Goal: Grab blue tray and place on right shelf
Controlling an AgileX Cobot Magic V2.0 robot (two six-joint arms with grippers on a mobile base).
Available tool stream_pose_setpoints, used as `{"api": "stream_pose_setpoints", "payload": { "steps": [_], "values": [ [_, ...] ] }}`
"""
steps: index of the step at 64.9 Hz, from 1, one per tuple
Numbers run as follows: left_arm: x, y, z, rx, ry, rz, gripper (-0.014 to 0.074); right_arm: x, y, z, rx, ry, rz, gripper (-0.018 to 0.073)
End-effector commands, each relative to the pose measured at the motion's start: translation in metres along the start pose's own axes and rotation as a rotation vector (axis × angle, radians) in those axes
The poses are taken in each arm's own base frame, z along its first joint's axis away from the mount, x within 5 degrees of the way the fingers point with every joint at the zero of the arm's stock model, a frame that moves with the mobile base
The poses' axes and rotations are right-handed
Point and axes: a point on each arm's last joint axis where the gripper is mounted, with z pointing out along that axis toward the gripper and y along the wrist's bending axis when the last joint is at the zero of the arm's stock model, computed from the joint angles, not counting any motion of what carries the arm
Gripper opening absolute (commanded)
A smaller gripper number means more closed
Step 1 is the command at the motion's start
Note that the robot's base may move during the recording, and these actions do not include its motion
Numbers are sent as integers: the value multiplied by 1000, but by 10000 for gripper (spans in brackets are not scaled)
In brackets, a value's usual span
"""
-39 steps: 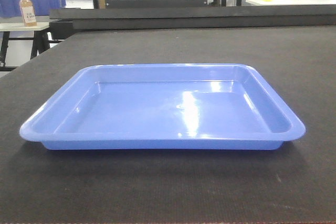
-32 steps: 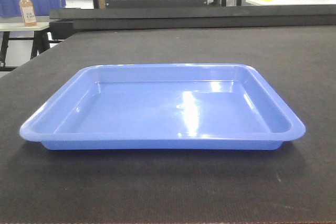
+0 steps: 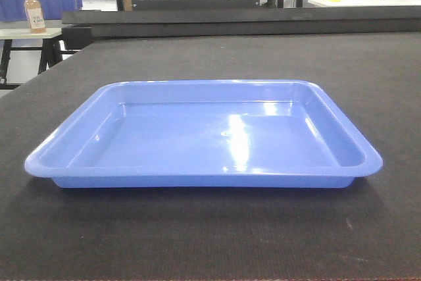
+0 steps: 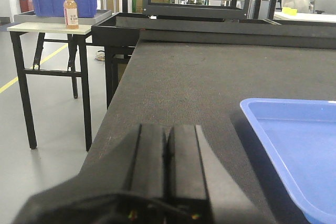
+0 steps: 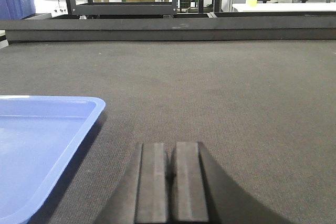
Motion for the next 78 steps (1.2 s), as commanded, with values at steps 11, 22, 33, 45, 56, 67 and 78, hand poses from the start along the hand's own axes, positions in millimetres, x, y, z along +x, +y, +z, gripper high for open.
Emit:
{"api": "stream_pose_setpoints", "payload": {
  "steps": [11, 22, 33, 45, 56, 67, 78],
  "values": [
    [-4, 1, -1, -6, -124, -3, -48, -22, 1, -4, -5, -187, -6, 53],
    [-37, -1, -5, -2, -165, 1, -48, -48, 4, -10, -11, -143, -3, 53],
    [-93, -3, -13, 7, -127, 9, -48, -94, 9, -17, -5, 24, -4, 53],
    [-127, -5, -1, 14, 148, 12, -48, -127, 13, 5, 11, 286, -6, 53],
    [-132, -7, 30, 31, 556, -7, -48, -141, 14, 42, 32, 600, -4, 53],
    [-119, -13, 65, 67, 815, -78, -48, -129, 13, 85, 50, 847, -2, 53],
    [-101, -18, 94, 91, 931, -163, -48, -108, 13, 112, 53, 981, 19, 53]
  ]
}}
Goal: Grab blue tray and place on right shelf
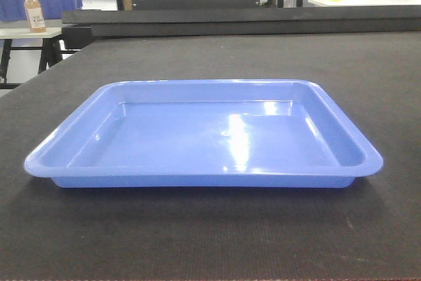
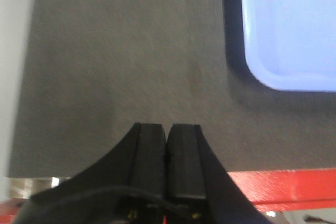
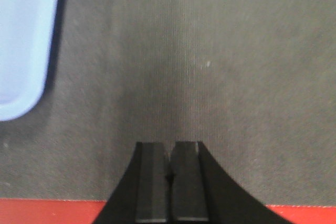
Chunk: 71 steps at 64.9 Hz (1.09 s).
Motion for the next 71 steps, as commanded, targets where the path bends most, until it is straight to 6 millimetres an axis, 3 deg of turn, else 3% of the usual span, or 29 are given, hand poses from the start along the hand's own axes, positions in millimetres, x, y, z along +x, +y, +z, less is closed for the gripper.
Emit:
{"api": "stream_pose_setpoints", "payload": {
  "steps": [1, 16, 22, 34, 55, 71],
  "values": [
    [-20, -4, 7, 44, -51, -50, -48, -15, 2, 6, -19, -14, 11, 53],
    [-45, -5, 40, 93, -22, -142, -41, -27, 7, 30, -44, 141, 69, 59],
    [-60, -7, 50, 104, 1, -151, -41, -44, 12, 38, -36, 154, 110, 58],
    [-94, -25, 79, 131, 41, -90, -41, -79, 41, 60, -32, 145, 105, 58],
    [-131, -62, 115, 69, 130, -48, -41, -126, 80, 106, -31, 247, 96, 58],
    [-152, -79, 140, 107, 248, -83, -41, -144, 103, 135, -41, 322, 79, 58]
  ]
}}
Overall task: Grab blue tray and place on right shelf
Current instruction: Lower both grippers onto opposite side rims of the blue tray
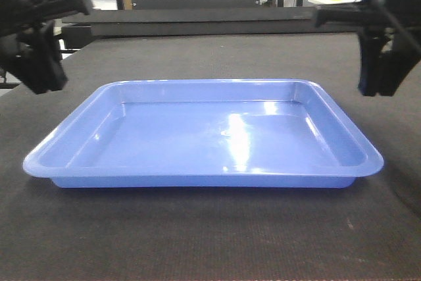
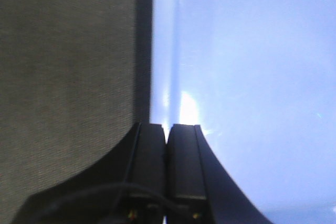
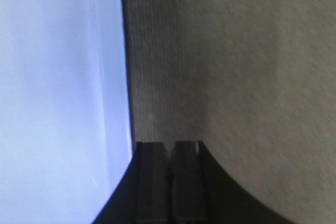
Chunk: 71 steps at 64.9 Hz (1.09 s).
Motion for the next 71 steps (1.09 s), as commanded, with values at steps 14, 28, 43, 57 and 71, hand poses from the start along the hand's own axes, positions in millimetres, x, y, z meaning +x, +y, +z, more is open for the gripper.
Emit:
{"api": "stream_pose_setpoints", "payload": {
  "steps": [14, 28, 43, 57, 71],
  "values": [
    [-31, -15, -4, 43, 2, -22, -41, -12, 23, -11, -74, -18, -1, 58],
    [-36, -12, -2, 5, -14, 7, -4, -14, 23, -8, -69, -27, -4, 60],
    [-37, -12, -2, 5, -22, 8, 328, -18, 23, -4, -73, -52, -5, 347],
    [-39, -12, -1, 7, -40, 9, 309, -18, 23, 17, -43, 20, -2, 476],
    [-37, -8, 26, -22, 45, 4, 273, -19, 23, 19, -43, 20, -2, 476]
  ]
}}
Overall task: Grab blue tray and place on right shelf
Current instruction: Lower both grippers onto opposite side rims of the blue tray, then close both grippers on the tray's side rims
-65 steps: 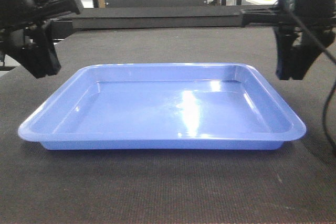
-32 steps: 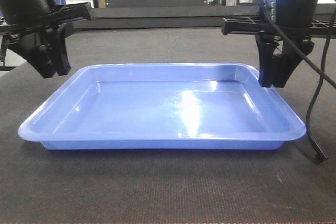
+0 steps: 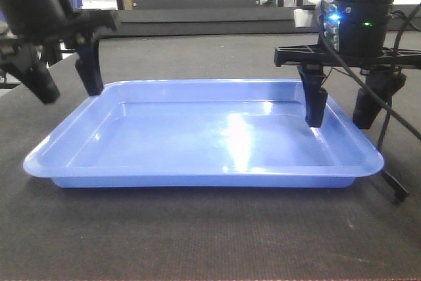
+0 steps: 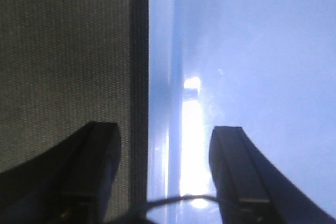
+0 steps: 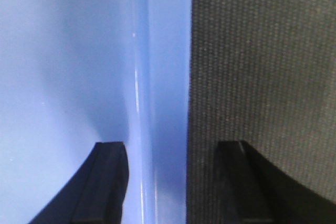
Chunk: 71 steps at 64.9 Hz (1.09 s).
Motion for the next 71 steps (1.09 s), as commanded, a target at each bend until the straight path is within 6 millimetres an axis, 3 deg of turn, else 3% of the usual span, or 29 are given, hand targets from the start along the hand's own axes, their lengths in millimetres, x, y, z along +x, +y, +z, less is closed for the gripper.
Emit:
{"api": "stream_pose_setpoints", "payload": {
  "steps": [1, 14, 39, 71],
  "values": [
    [-5, -4, -12, 15, -42, -2, 273, -3, 1, -28, -28, -83, -4, 476],
    [-7, -2, 1, -2, -23, 1, 273, -6, 2, -27, -38, -108, -4, 476],
    [-6, -3, 8, -6, 1, 3, 273, -8, 3, -17, -30, -89, -2, 403],
    [-6, -2, 14, -8, 15, 5, 273, -10, 3, -14, -33, -97, -1, 403]
  ]
}}
